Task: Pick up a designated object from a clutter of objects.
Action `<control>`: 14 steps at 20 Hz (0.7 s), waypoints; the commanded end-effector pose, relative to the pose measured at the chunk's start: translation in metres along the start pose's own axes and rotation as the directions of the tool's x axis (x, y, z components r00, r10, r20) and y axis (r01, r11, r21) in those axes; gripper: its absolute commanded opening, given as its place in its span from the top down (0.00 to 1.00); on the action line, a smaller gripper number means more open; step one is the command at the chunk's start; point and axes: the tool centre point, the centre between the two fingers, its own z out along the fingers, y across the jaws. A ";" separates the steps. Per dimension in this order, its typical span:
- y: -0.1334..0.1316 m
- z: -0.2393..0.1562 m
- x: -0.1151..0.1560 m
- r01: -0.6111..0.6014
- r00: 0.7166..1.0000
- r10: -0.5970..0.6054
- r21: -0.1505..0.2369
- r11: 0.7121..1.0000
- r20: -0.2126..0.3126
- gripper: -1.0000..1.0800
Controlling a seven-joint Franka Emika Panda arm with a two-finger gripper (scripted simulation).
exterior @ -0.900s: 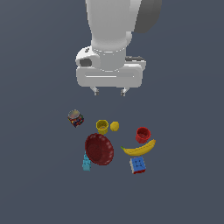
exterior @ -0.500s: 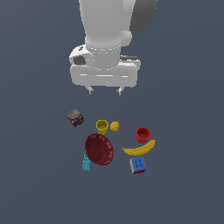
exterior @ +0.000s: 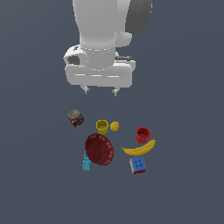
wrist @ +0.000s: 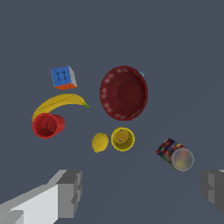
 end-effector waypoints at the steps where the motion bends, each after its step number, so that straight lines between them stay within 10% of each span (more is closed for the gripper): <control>1: 0.004 0.006 0.000 -0.015 1.000 0.015 0.002 1.000 0.001 0.04; 14: 0.068 0.090 -0.010 -0.248 0.969 0.248 0.028 0.968 0.016 0.04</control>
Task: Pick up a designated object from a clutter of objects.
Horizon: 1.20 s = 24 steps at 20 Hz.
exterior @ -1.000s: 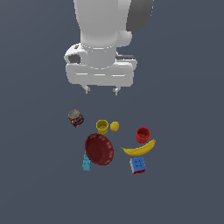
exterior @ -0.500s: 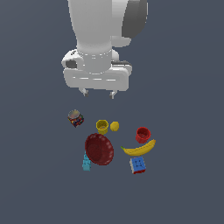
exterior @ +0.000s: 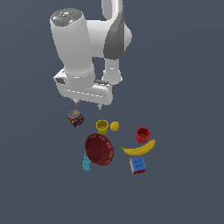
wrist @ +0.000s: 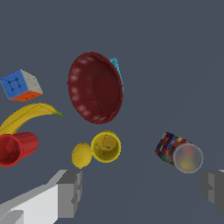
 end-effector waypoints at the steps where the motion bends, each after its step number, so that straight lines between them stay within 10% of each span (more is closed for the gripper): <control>1: 0.020 0.023 -0.002 -0.070 0.998 0.070 0.005 0.998 0.003 0.04; 13: 0.115 0.121 -0.035 -0.389 0.921 0.389 -0.001 0.921 0.008 0.04; 24: 0.144 0.148 -0.053 -0.481 0.877 0.481 -0.012 0.877 0.006 0.04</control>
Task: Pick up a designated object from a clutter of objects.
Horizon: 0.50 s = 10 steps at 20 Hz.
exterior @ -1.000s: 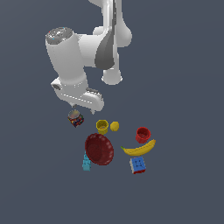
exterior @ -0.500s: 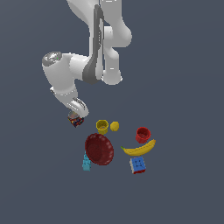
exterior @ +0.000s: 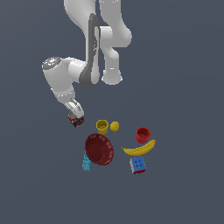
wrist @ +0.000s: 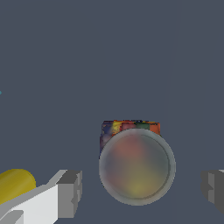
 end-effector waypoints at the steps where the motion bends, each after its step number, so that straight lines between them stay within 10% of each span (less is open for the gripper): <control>1: 0.000 0.000 0.000 0.000 1.000 0.000 0.000 1.000 0.000 0.04; 10: 0.001 0.024 -0.001 -0.003 1.000 0.003 -0.001 1.000 -0.001 0.04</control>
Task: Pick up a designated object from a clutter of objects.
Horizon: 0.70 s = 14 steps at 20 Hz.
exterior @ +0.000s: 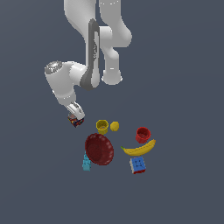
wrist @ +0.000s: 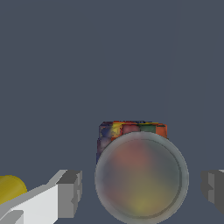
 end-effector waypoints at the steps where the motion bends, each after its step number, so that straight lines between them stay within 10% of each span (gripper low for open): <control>1: 0.001 0.012 0.000 -0.001 1.000 0.001 -0.001 1.000 0.000 0.04; 10: 0.001 0.034 -0.001 -0.003 1.000 0.003 -0.001 1.000 0.000 0.04; 11: 0.001 0.034 -0.001 -0.003 1.000 0.003 -0.001 1.000 0.000 1.00; 14: 0.001 0.034 -0.001 -0.003 1.000 0.003 -0.001 1.000 0.000 1.00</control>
